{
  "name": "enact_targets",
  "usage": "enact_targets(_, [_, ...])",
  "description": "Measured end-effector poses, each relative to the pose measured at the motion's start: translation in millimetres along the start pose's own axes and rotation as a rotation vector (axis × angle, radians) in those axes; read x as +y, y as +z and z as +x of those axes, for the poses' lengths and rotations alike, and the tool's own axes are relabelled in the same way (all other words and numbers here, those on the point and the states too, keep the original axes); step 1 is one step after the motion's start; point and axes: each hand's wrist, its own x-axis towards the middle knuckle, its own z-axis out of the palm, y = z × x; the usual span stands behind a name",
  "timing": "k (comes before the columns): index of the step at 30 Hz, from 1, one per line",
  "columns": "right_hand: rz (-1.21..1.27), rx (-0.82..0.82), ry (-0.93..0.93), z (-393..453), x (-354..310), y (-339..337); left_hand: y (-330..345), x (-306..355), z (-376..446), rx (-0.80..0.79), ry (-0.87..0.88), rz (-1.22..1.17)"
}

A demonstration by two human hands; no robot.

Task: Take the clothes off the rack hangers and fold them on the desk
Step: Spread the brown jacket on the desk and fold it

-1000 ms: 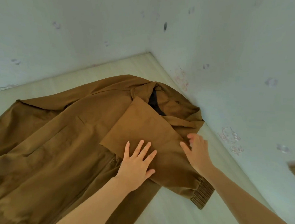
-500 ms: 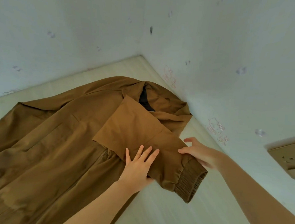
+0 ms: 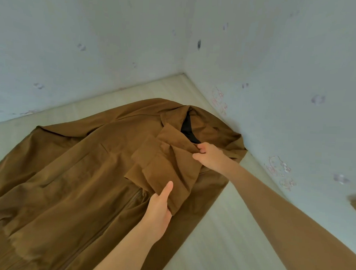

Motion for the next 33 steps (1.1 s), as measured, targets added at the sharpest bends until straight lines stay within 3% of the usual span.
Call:
enact_targets(6, [-0.085, 0.039, -0.077, 20, 10, 21, -10, 8, -5, 0.096, 0.026, -0.103])
enact_targets(11, [-0.086, 0.124, -0.243, 13, 13, 15, -11, 7, -7, 0.029, 0.016, -0.137])
enact_targets(14, [-0.031, 0.184, -0.208, 11, 25, 5, -11, 7, -10, 0.001, -0.035, -0.147])
enact_targets(18, [-0.094, 0.277, -0.078, 15, 38, 4, -11, 2, -10, 0.02, -0.09, -0.074])
enact_targets(21, [-0.077, 0.373, -0.218, 13, 25, 16, -11, 3, -7, 0.041, -0.097, 0.033])
enact_targets(24, [-0.292, 0.276, -0.346, 10, 19, 34, -15, 8, -1, 0.063, -0.083, 0.131])
enact_targets(27, [-0.47, 0.23, -0.271, 11, 28, 44, -25, 14, 5, 0.101, -0.066, 0.18])
enact_targets(33, [-0.438, 0.091, -0.123, 20, 8, 37, -57, 48, 3, 0.084, 0.041, 0.497])
